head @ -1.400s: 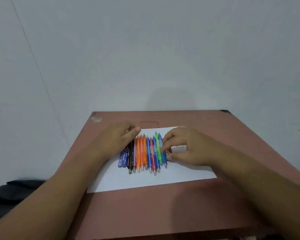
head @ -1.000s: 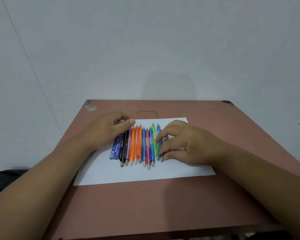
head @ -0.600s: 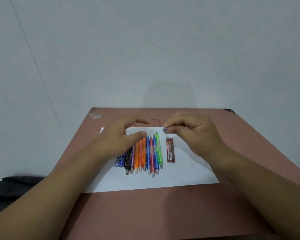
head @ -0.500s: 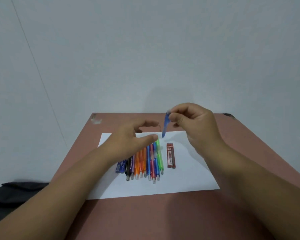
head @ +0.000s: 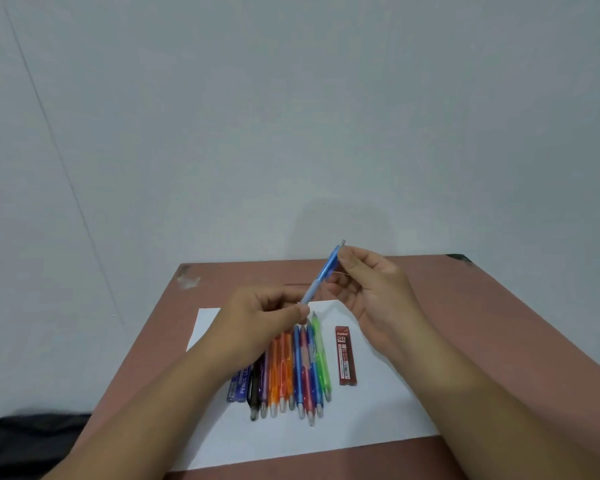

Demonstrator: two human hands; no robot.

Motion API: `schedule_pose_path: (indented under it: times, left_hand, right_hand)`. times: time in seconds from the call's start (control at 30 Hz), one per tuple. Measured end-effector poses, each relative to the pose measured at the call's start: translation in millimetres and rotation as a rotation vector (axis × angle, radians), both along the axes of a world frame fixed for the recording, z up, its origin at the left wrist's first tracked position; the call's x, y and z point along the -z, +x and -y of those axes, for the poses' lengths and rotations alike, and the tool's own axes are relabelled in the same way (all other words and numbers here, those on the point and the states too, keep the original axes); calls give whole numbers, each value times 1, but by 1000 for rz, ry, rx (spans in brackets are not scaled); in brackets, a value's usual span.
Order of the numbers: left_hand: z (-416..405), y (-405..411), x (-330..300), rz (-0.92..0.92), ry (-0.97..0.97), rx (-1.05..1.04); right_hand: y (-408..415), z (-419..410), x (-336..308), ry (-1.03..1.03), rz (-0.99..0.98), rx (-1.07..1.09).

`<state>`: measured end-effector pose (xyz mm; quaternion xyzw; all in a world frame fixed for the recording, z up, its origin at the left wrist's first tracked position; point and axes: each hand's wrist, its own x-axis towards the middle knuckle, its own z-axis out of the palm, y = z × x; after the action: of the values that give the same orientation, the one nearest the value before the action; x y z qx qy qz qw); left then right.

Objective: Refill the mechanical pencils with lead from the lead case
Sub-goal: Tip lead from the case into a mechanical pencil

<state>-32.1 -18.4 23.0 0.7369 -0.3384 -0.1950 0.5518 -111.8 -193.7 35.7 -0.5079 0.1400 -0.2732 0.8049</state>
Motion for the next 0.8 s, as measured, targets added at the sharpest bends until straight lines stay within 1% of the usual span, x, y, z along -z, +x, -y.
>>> schedule_pose_path:
  times: [0.1, 0.23, 0.3, 0.37, 0.4, 0.43, 0.47, 0.5, 0.53, 0.57, 0.6, 0.67, 0.8]
  left_hand:
    - [-5, 13, 7, 18, -19, -56]
    - [-11, 25, 9, 147, -32, -137]
    - [-13, 31, 10, 211, 0, -171]
    - [-14, 36, 11, 272, 74, -205]
    - [-15, 37, 11, 292, 97, -215]
    - [-15, 38, 11, 308, 111, -223]
    - [-15, 38, 12, 329, 120, -227]
    - [-15, 38, 12, 353, 132, -232]
    - [-14, 37, 13, 371, 145, -235]
    - [-14, 37, 13, 382, 153, -237]
    - [-13, 37, 13, 389, 155, -236]
    - [-14, 39, 15, 396, 155, -229]
    - [-15, 43, 18, 411, 156, -203]
  right_hand:
    - [-4, 7, 0, -98, -3, -30]
    - [-7, 8, -1, -168, -26, -60]
    - [-6, 8, -1, -172, -20, -36]
    - [-4, 12, -2, -153, 3, 19]
    - [-4, 16, -2, -177, -5, 50]
    - [-5, 22, -2, -268, -52, 93]
    - [-6, 28, 0, -444, -147, 141]
    - [-7, 34, 3, -667, -274, 171]
    - [-8, 38, 7, -865, -396, 156]
    - [-7, 40, 12, -1001, -496, 110]
    - [-6, 40, 16, -1072, -569, 52]
    - [-2, 43, 26, -1132, -655, -22]
    - [0, 49, 30, -1072, -669, -49]
